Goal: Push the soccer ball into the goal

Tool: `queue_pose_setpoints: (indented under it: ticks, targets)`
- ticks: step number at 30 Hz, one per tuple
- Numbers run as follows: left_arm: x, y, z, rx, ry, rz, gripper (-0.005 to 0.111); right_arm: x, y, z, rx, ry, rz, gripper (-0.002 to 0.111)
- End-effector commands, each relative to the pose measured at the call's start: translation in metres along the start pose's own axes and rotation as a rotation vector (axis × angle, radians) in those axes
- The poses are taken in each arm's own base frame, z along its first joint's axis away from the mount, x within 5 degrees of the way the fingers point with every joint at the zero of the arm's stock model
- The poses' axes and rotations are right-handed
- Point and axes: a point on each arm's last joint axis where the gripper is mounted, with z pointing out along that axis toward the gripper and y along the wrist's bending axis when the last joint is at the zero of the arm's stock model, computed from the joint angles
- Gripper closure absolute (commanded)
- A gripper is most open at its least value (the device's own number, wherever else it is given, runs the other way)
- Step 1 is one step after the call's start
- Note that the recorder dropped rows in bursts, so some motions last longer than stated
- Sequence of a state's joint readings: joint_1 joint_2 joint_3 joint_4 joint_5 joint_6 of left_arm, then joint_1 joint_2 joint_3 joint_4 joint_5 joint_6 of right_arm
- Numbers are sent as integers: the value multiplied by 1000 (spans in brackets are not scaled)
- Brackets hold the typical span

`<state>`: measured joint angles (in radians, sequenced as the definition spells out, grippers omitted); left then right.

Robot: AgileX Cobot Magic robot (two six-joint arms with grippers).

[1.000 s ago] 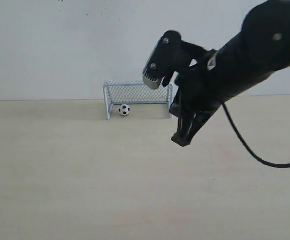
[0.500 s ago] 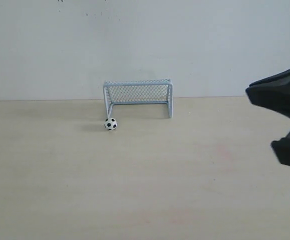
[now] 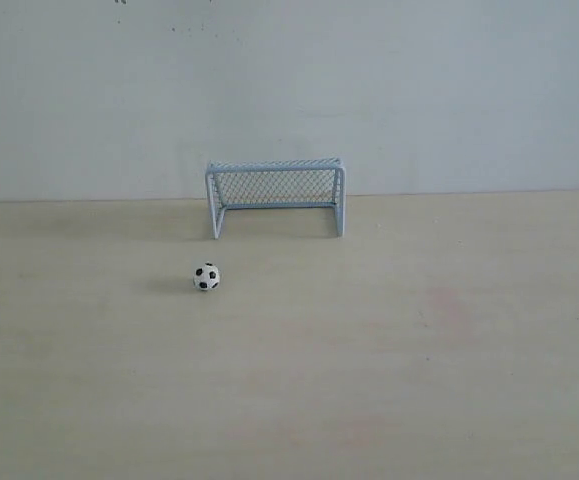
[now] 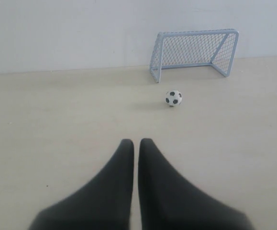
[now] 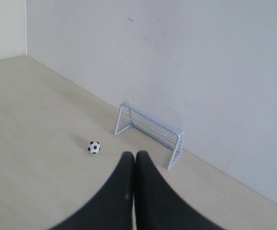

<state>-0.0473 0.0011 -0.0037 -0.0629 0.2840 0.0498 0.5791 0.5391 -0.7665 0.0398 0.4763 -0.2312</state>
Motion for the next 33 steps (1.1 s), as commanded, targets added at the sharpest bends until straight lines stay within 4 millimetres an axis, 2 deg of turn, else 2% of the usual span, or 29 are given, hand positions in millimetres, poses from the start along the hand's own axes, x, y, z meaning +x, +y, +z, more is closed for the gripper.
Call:
queue_pose_setpoints:
  ticks: [1,4,7,11,14,17,20,23,29,33]
  targets:
    - [1,0,0,-2,2,-4,102,-2,-1,-11,16,-48,-8,108]
    - [1,0,0,-2,2,-4,102,-4,-4,-15,58,-94,0,108]
    - [1,0,0,-2,2,-4,102,9,-9,-12,146,-98,22,108]
    - [1,0,0,-2,2,-4,102,56,-16,-4,312,-112,107,108]
    - [1,0,0,-2,2,-4,102,106,-16,-4,446,-173,243,108]
    - [1,0,0,-2,2,-4,102,149,-11,-9,538,-230,398,108]
    - [1,0,0,-2,4,-4,102,176,-6,-14,587,-248,429,108]
    - [1,0,0,-2,4,-4,102,175,-4,-20,613,-268,366,108]
    - [1,0,0,-2,4,-4,102,186,6,-19,565,-72,92,108]
    - [1,0,0,-2,4,-4,102,198,15,-17,479,59,119,108]
